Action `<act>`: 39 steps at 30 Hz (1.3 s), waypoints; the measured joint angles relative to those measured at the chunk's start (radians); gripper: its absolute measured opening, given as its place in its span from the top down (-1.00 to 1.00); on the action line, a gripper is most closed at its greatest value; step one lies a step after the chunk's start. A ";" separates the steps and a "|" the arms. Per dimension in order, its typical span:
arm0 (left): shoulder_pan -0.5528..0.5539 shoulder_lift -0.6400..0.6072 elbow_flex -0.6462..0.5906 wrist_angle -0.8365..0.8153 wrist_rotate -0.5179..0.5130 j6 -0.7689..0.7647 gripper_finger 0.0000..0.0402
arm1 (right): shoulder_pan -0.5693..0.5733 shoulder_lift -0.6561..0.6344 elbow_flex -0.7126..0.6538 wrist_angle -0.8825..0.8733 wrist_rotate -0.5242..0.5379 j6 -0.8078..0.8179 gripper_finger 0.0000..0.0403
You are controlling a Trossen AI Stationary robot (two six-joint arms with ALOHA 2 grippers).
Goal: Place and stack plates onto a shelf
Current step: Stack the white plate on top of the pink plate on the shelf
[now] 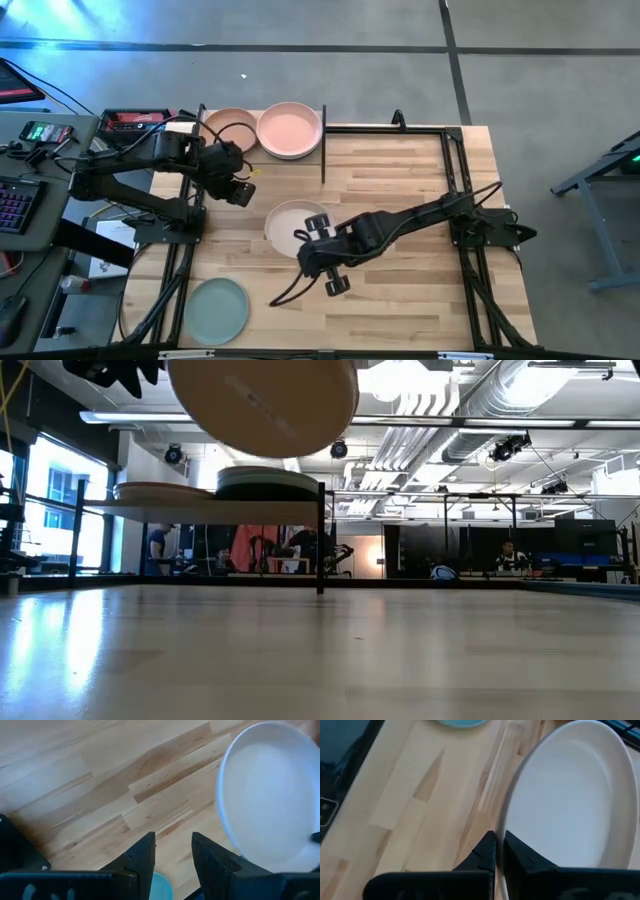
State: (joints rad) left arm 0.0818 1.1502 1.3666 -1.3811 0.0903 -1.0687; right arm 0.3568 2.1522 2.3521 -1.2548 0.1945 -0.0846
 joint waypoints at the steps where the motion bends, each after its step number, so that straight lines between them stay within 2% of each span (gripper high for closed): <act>1: 0.000 0.004 0.000 0.000 -0.003 -0.005 0.43 | 0.000 0.002 -0.013 0.011 -0.002 -0.009 1.00; 11: -0.023 0.091 0.001 0.010 -0.009 0.006 0.43 | -0.006 0.010 -0.014 0.023 0.021 -0.025 1.00; 22: -0.033 0.195 0.001 0.118 0.001 0.066 0.43 | -0.017 0.010 -0.013 0.021 0.033 -0.025 1.00; 39: -0.032 0.227 0.000 0.191 0.050 0.086 0.43 | -0.018 0.010 -0.013 0.017 0.041 0.024 1.00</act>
State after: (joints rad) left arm 0.0494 1.3773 1.3666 -1.1899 0.1402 -0.9825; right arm 0.3386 2.1620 2.3390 -1.2377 0.2359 -0.0608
